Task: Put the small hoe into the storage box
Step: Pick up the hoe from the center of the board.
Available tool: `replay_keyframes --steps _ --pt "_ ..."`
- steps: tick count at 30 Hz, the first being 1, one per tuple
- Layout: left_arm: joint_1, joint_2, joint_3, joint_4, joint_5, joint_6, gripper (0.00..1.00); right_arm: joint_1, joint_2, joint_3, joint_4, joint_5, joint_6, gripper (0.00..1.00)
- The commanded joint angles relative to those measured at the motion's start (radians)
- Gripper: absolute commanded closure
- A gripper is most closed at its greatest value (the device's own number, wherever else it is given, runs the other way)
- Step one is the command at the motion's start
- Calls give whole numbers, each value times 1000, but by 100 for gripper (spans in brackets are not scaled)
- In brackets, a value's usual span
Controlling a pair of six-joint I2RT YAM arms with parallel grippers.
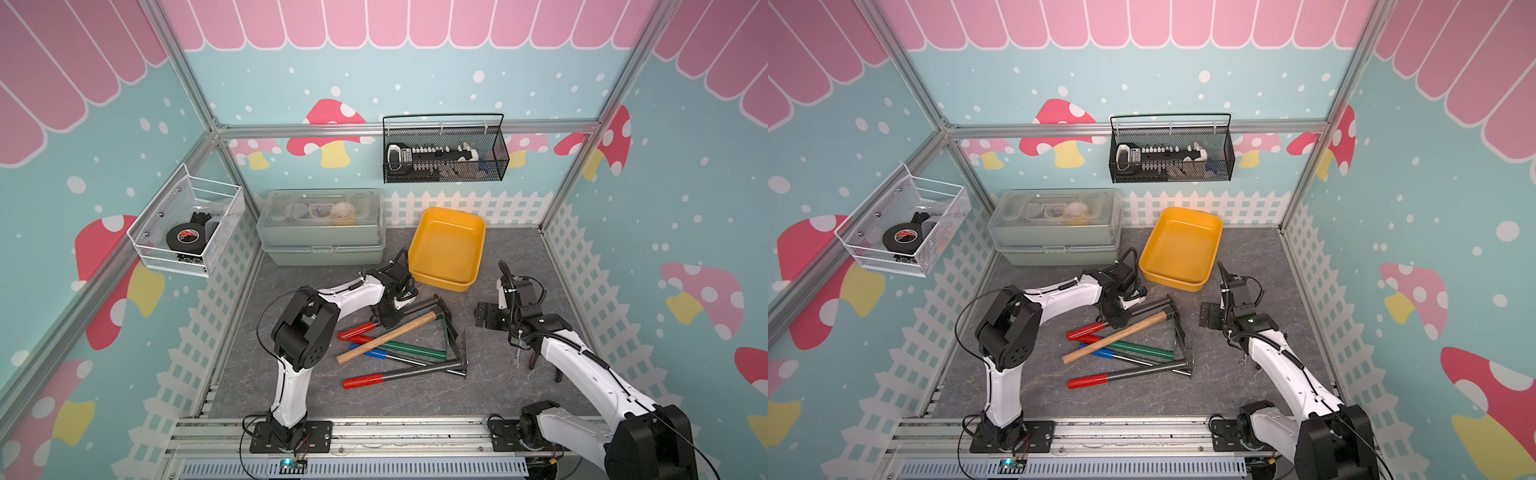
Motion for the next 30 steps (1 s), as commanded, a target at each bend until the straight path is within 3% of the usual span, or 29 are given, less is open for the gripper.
replay_keyframes --steps 1,20,24,27,30 --pt "-12 1 24 -7 -28 38 63 6 -16 -16 7 -3 14 3" --pt "-41 -59 17 -7 -101 54 80 7 -30 -25 8 -2 17 3" --pt "-45 -73 15 -9 -111 55 87 7 -29 -26 12 1 17 3" --pt "-55 -97 4 -8 -136 57 99 6 -20 -26 12 8 14 3" --pt "-58 -137 -12 -9 -144 51 100 6 -15 -22 8 10 10 3"
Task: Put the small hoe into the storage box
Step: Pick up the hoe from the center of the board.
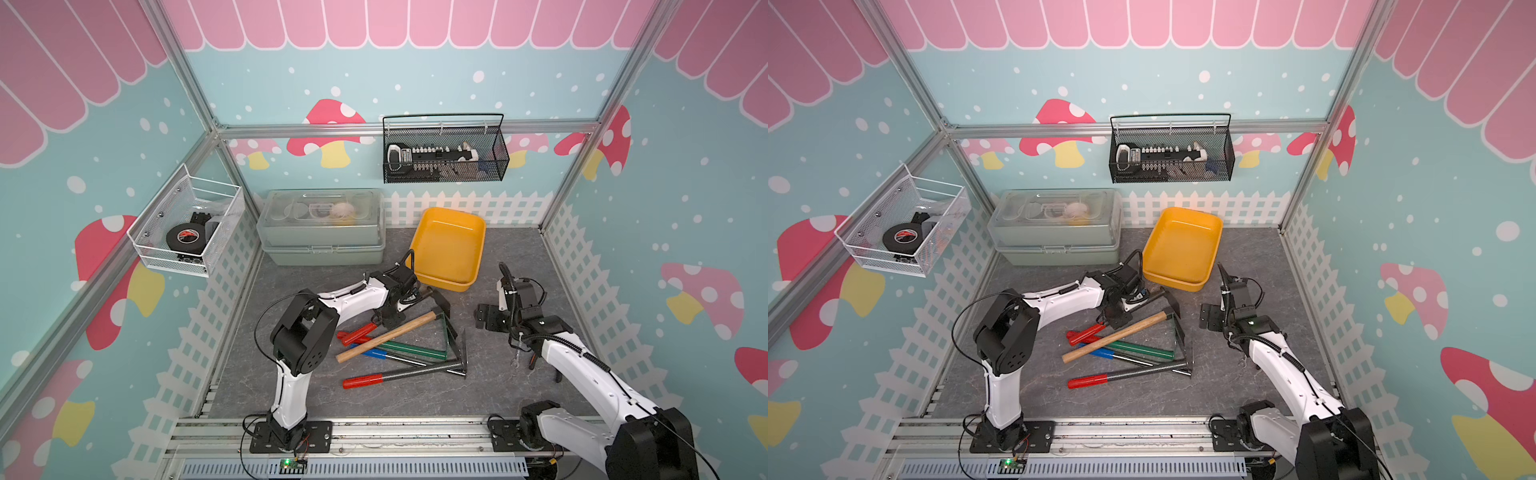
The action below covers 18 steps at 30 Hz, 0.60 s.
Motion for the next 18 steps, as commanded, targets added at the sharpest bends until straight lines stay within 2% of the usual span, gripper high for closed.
replay_keyframes --steps 1,10,18 --pt "-9 -101 -12 8 -15 9 100 6 -2 -10 5 12 10 3" --pt "-17 -159 -40 -8 -86 -61 100 6 8 -16 20 2 14 3" --pt "-39 -245 -50 -65 -91 -100 100 6 12 -15 23 2 12 3"
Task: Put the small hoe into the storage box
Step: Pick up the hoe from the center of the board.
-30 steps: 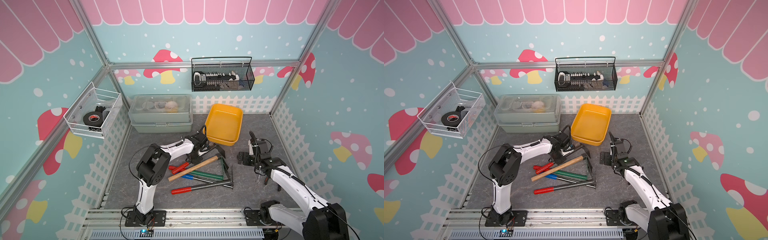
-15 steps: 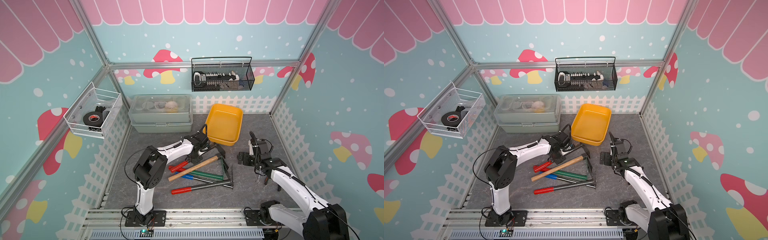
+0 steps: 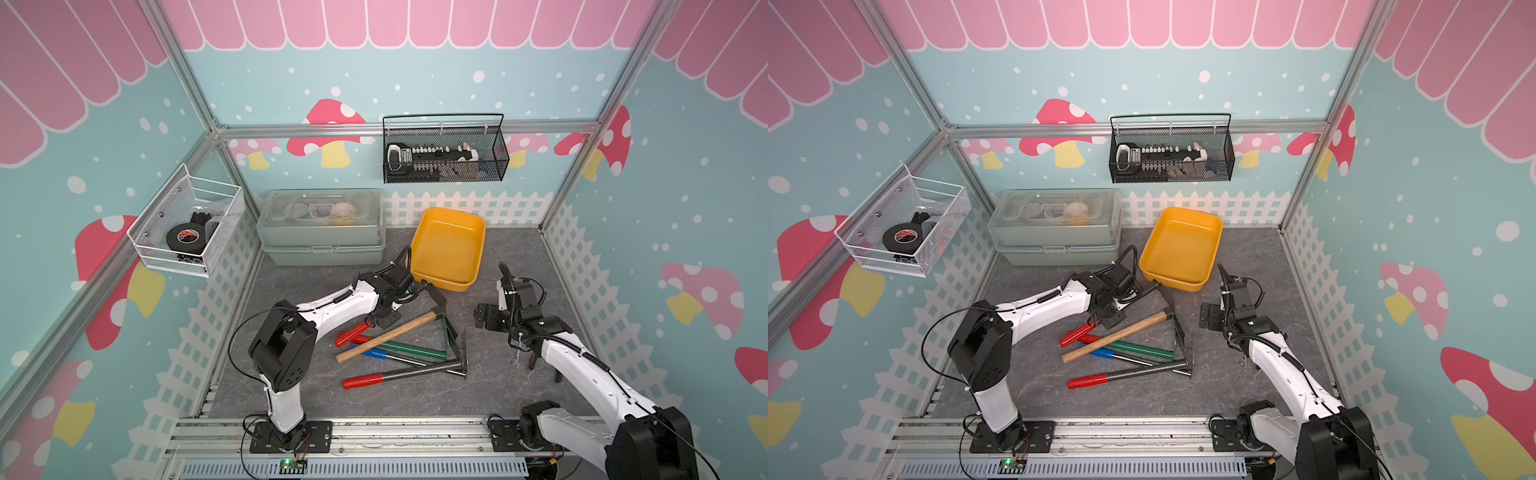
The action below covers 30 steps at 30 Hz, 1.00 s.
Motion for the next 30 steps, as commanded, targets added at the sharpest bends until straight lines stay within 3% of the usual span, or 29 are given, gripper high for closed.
replay_keyframes --steps 1,15,30 --pt "-17 -95 21 -17 -11 -39 100 6 10 -9 3 -1 12 3" --pt "-37 -117 182 -95 31 -162 100 6 -2 1 -6 -4 12 3" --pt "-39 88 473 -94 110 -265 100 6 -12 2 -6 -3 30 3"
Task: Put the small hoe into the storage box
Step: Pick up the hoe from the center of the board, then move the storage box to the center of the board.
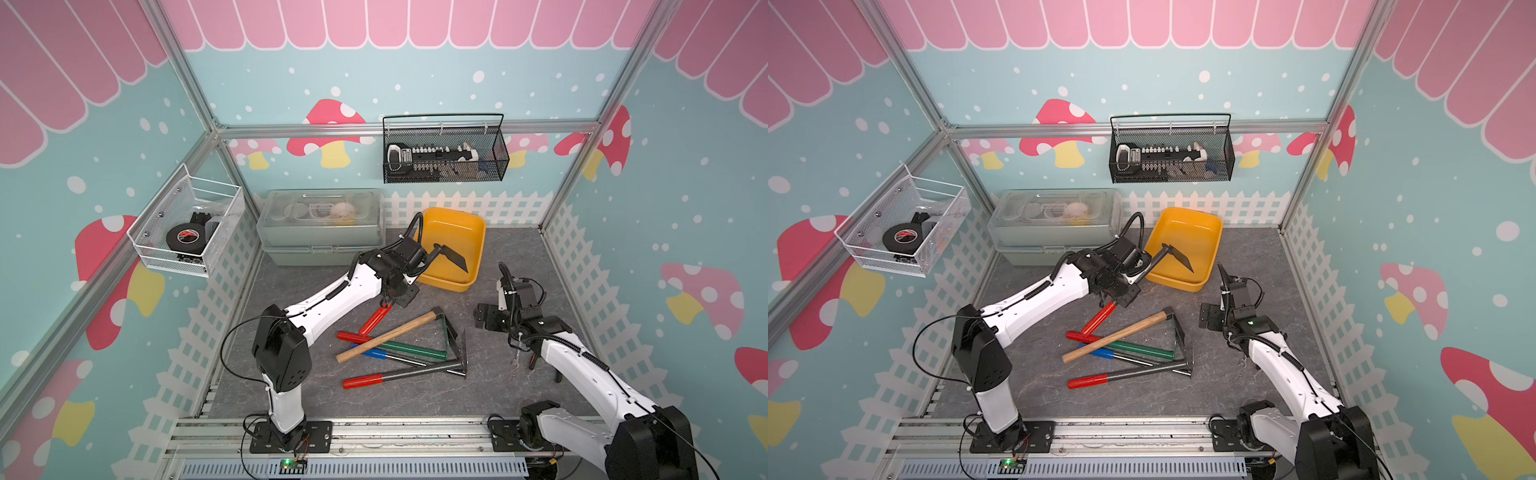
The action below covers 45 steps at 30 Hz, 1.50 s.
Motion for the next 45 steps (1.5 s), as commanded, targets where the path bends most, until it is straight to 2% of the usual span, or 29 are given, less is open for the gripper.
replay_keyframes --steps 1,9,16,21,30,36,45 --pt "-6 35 106 29 39 -34 100 6 -17 1 -6 -1 25 3" --pt "-7 192 329 -34 68 -42 100 6 -17 11 3 1 55 3" --pt "-7 248 403 -38 58 -92 100 7 78 85 43 16 136 8" --pt "-6 269 429 -42 60 -124 100 7 168 156 75 44 187 13" --pt "-7 286 458 -89 13 -134 100 4 365 290 137 79 258 36" --pt "-5 275 439 -99 -13 -133 100 4 483 340 208 92 294 42" --pt "2 264 417 -111 -33 -129 100 3 635 463 194 110 267 49"
